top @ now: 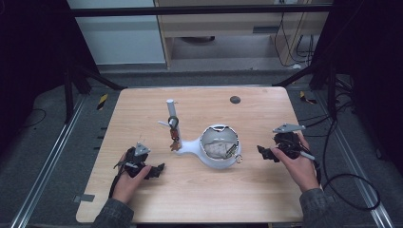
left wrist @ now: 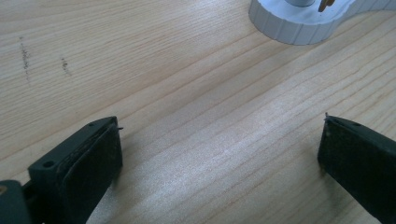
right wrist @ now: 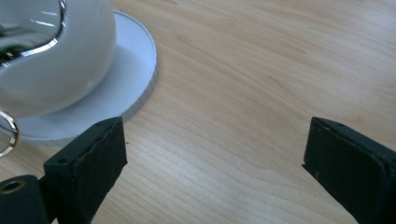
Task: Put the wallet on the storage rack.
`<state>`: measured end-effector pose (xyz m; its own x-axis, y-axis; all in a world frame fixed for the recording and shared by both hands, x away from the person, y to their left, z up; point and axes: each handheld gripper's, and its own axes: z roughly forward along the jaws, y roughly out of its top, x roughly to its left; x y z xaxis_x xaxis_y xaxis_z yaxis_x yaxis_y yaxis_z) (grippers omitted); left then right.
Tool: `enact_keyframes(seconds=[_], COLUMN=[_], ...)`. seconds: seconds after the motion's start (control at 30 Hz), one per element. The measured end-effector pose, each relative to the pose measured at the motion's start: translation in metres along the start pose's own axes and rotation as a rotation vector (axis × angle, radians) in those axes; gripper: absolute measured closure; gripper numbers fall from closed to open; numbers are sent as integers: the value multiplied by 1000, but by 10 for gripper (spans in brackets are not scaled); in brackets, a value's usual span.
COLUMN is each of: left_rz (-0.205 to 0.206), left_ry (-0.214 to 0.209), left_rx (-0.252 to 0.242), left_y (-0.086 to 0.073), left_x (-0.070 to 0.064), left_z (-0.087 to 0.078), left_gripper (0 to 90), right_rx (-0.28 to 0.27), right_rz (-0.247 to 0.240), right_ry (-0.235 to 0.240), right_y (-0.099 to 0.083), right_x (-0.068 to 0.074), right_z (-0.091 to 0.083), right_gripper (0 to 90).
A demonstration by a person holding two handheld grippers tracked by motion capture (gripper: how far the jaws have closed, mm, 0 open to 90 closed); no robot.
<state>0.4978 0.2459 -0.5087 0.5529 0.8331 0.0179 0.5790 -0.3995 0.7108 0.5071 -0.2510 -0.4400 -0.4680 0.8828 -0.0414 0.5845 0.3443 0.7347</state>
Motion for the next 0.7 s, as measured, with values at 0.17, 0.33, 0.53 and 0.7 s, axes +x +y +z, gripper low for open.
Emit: enact_keyframes(seconds=[0.17, 0.33, 0.53, 0.7], left_rz=[0, 0, -1, -1], left_ry=[0, 1, 0, 0], left_rx=[0, 0, 0, 0], left_y=[0, 0, 0, 0], left_x=[0, 0, 0, 0], left_z=[0, 0, 0, 0], left_gripper=[0, 0, 0, 0], right_rx=[4, 15, 51, 66], right_rz=[19, 57, 76, 99], right_ry=[-1, -2, -30, -44], right_y=[-11, -22, -31, -33], right_x=[1, 1, -4, -6], right_z=[13, 27, 36, 41], right_gripper=[58, 58, 52, 55])
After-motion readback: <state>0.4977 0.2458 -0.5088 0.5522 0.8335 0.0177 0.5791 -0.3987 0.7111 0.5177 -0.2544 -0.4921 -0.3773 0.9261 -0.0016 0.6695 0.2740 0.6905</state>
